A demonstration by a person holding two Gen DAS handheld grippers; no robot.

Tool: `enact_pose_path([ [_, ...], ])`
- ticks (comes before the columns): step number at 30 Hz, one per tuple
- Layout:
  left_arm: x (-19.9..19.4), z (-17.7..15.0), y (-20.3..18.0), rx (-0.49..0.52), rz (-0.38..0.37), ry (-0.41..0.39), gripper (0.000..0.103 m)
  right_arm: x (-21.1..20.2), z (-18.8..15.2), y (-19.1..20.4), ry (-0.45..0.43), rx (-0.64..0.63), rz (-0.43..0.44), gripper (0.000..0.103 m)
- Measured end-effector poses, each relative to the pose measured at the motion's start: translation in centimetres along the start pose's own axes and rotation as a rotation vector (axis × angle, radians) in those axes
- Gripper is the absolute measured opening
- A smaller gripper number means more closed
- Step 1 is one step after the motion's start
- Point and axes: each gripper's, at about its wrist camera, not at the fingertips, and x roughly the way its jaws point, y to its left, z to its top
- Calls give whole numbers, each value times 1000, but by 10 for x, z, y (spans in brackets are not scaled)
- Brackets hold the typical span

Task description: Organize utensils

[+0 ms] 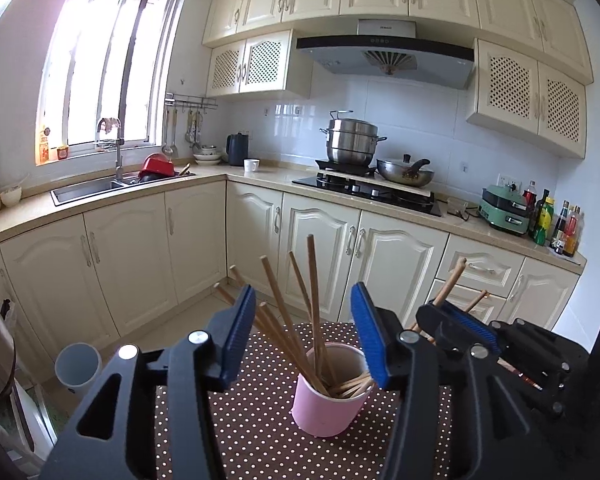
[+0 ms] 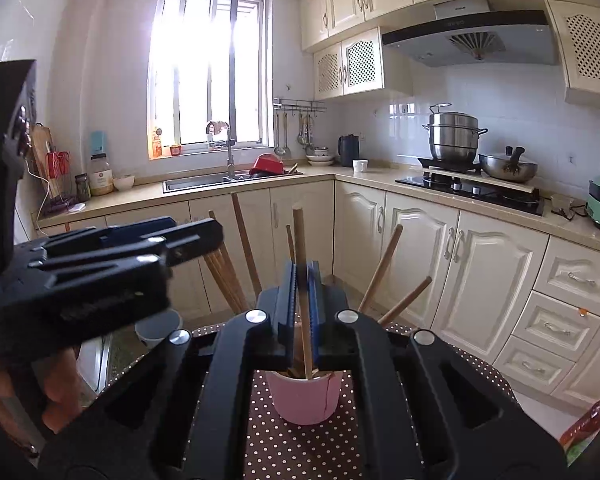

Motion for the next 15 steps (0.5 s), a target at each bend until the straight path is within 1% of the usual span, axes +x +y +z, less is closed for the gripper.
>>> enact_pose_path([
  [3,-8,-2,6,-11,14,-8,51,3,-4,-2,10,5,-4,6],
  [6,-11,-4,9,-11,35,-7,55,6,-9,-2,21,5,-8,6],
  [15,-6,-17,17,-6,62,35,56,9,-16,-2,41,0,-12,6],
])
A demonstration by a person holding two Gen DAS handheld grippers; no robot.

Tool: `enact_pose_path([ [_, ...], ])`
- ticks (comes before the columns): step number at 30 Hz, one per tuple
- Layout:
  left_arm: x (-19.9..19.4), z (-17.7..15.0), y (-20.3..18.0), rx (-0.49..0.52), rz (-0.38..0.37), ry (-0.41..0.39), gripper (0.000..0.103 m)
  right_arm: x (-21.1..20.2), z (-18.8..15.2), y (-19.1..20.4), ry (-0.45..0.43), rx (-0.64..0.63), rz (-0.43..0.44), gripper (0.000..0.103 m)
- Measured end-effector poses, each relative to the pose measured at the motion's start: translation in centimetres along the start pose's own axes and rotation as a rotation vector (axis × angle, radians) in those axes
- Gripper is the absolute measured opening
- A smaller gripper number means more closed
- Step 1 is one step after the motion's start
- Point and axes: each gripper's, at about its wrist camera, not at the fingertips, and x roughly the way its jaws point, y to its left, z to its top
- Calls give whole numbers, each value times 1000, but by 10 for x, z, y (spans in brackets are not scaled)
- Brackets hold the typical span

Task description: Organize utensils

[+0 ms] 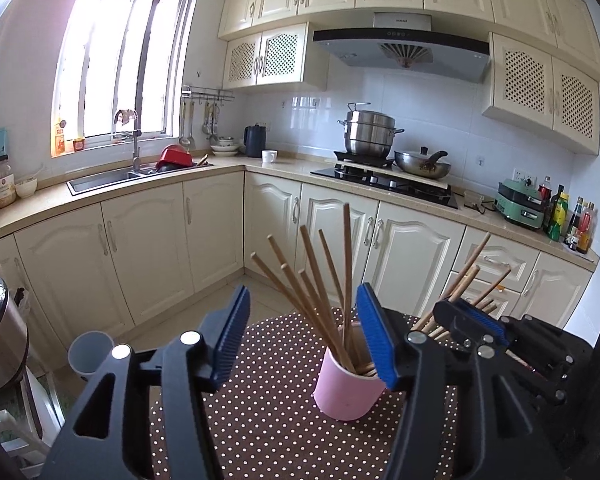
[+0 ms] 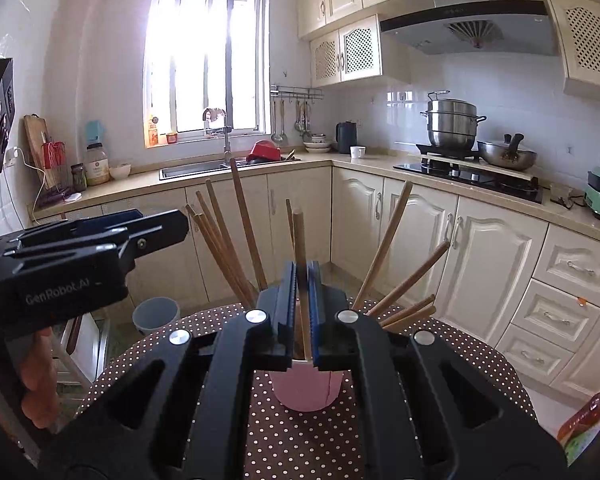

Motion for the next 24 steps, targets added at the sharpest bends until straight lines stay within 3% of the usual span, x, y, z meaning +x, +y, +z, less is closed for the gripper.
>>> enact_pose_path([
  [8,6,-8,2,13,15,25,61,10,-10,-4,39,22,0,6],
  [24,-5,-19,8,30,57,31,72,-14,-7,3,10,28,-18,7],
])
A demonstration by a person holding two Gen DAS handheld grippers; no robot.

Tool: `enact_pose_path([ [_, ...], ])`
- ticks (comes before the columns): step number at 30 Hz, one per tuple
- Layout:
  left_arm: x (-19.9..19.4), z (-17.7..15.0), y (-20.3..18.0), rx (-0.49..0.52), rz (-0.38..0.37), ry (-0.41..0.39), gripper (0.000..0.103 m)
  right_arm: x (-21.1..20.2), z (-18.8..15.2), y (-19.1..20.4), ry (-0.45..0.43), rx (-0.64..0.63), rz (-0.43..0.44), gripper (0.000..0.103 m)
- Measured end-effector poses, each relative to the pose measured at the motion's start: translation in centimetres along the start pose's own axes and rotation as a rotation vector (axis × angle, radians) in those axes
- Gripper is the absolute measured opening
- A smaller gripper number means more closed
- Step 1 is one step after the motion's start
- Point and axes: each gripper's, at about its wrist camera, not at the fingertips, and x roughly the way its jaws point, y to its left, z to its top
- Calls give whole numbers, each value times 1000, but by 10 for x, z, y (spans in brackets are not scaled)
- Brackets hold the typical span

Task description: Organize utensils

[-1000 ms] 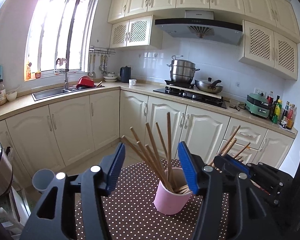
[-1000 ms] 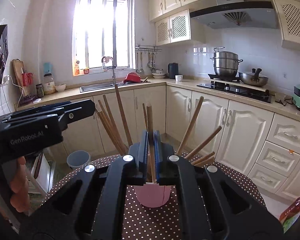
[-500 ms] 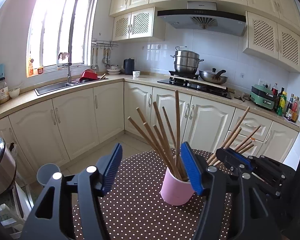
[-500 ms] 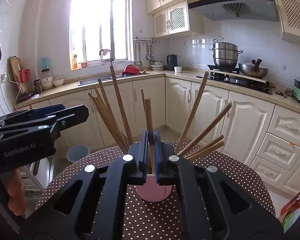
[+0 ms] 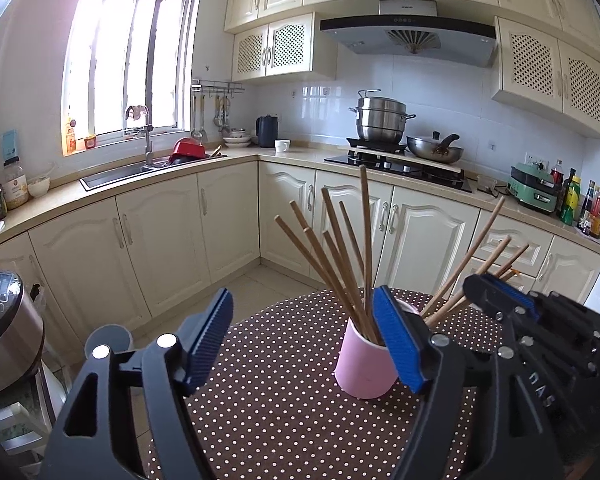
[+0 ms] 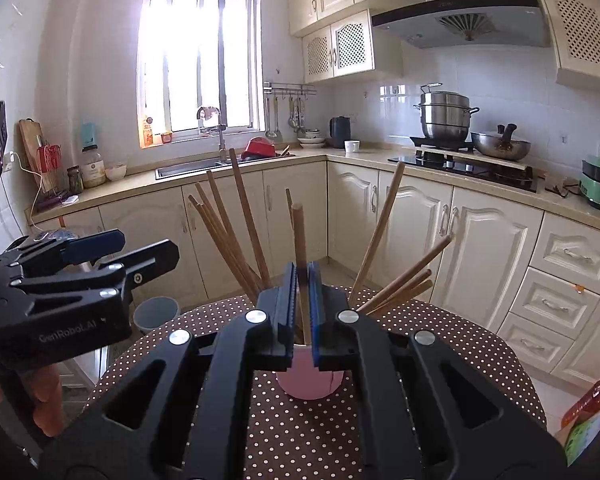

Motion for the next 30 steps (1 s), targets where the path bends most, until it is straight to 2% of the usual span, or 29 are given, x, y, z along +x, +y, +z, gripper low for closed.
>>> enact_pose_path([
  [9,-31,-3,0,11,-15,-21,73,-34,3,2,-26,14,-13,7],
  [21,-106,-1,-16,73,15,-132,81,-96,4,9,-62,31,-37,8],
  [23,-121,-3,-17,75,15,-152,82,-108,4,12,-76,20,-49,19],
  [24,-129,-4,-18,75,17,-161,82,-117,3,15,-89,13,-63,39],
  [25,-137,-5,-18,74,13,-167,82,-122,3,17,-98,11,-73,63],
  [30,-174,-10,-19,76,19,-208,82,-157,0,26,-149,-2,-95,64],
])
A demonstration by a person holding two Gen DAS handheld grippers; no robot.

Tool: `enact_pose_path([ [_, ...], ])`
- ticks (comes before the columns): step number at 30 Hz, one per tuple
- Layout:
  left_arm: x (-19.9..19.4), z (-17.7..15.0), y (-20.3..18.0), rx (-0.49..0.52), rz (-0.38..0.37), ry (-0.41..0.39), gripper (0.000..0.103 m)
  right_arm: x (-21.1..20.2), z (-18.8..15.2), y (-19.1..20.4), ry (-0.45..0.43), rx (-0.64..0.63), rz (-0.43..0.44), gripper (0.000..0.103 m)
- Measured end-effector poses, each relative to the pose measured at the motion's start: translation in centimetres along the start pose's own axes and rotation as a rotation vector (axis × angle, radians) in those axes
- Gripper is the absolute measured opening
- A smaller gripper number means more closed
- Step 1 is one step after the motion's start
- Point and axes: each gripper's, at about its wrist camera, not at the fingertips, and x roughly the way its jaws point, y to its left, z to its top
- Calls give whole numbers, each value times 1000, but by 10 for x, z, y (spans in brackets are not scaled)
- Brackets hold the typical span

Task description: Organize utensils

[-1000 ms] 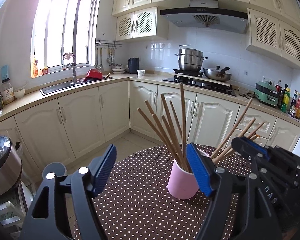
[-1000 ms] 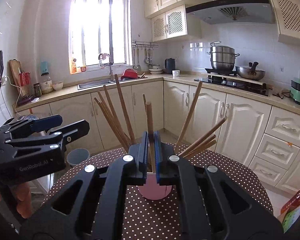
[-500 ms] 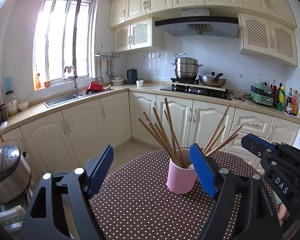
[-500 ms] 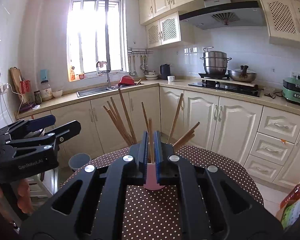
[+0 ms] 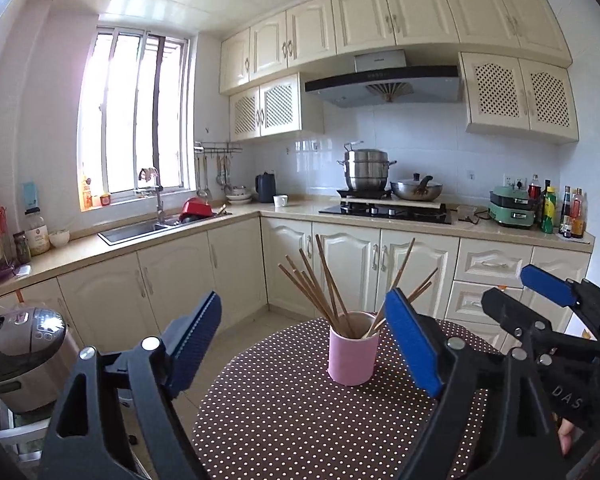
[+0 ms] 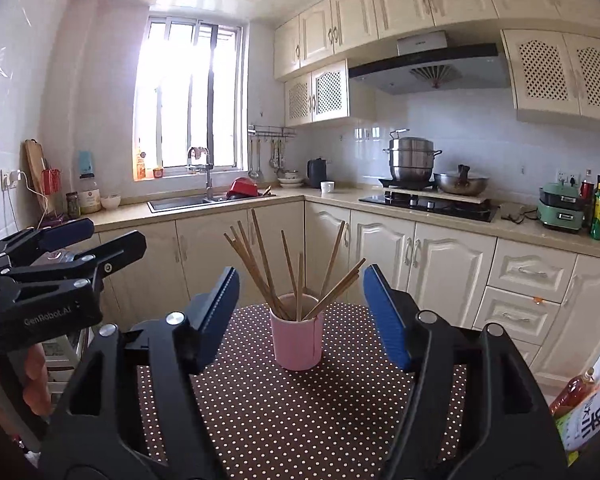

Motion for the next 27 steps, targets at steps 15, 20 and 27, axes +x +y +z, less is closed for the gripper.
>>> enact_pose_path([
  [15,-93,-1,2,9,31,-109,89,-68,11,28,-92,-27,2,93],
  [20,-110,-4,1,18,48,-127,90,-81,11,32,-115,-29,11,95],
  [27,-120,-3,-1,19,55,-157,91,-91,8,31,-124,-15,28,95],
])
